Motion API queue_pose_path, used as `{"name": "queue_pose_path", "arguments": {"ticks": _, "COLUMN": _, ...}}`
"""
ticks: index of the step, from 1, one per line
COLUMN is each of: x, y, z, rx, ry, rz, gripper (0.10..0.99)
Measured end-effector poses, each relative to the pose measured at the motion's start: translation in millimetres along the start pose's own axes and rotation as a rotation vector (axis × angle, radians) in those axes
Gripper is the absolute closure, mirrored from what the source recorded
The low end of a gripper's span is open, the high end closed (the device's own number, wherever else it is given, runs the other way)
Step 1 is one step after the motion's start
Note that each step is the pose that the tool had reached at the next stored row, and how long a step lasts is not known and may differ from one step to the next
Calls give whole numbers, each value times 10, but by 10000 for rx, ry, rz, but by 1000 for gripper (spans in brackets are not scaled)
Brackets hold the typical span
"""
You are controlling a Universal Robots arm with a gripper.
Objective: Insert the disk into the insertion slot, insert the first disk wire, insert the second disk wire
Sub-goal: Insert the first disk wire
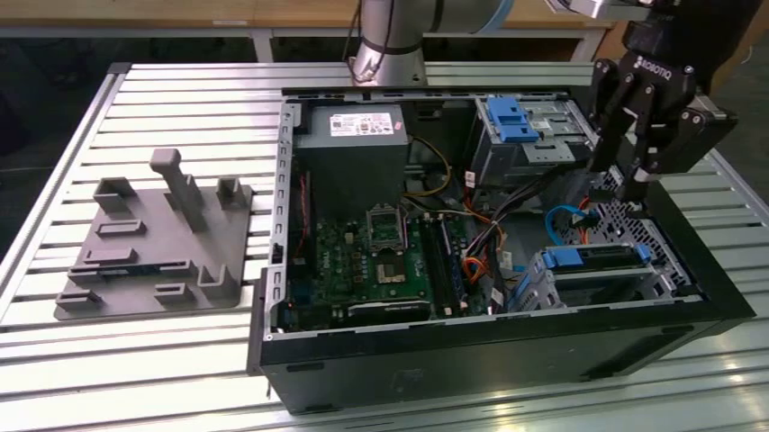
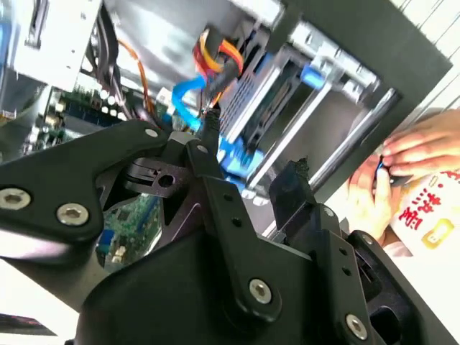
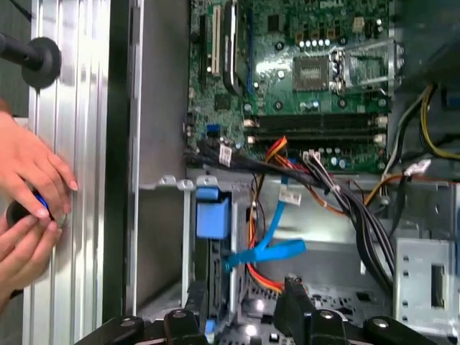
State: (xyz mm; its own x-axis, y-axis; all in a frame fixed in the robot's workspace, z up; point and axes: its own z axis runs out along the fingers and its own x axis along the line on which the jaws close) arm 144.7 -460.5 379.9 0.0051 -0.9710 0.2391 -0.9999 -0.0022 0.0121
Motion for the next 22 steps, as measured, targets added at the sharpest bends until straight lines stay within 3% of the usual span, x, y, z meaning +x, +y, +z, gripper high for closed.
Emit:
{"name": "queue_pose_path", "arguments": {"ticks": 3, "x": -34, "y": -114, "z": 1, "rx": 0, "ry": -3, "rz": 0, "gripper": 529}}
{"name": "queue_pose_path", "arguments": {"ticks": 5, "x": -67, "y": -151, "z": 1, "rx": -1, "ry": 2, "rz": 4, "gripper": 529}}
{"name": "queue_pose_path", "arguments": {"ticks": 12, "x": -94, "y": -153, "z": 52, "rx": -207, "ry": 32, "rz": 894, "gripper": 529}}
{"name": "queue_pose_path", "arguments": {"ticks": 14, "x": -154, "y": -154, "z": 57, "rx": -209, "ry": 110, "rz": 917, "gripper": 529}}
{"name": "queue_pose_path", "arguments": {"ticks": 16, "x": -240, "y": -155, "z": 48, "rx": -199, "ry": 335, "rz": 922, "gripper": 529}}
{"name": "queue_pose_path", "arguments": {"ticks": 21, "x": -380, "y": -161, "z": 34, "rx": -169, "ry": 1102, "rz": 938, "gripper": 529}}
{"name": "queue_pose_path", "arguments": {"ticks": 22, "x": -404, "y": -166, "z": 33, "rx": -164, "ry": 1216, "rz": 940, "gripper": 529}}
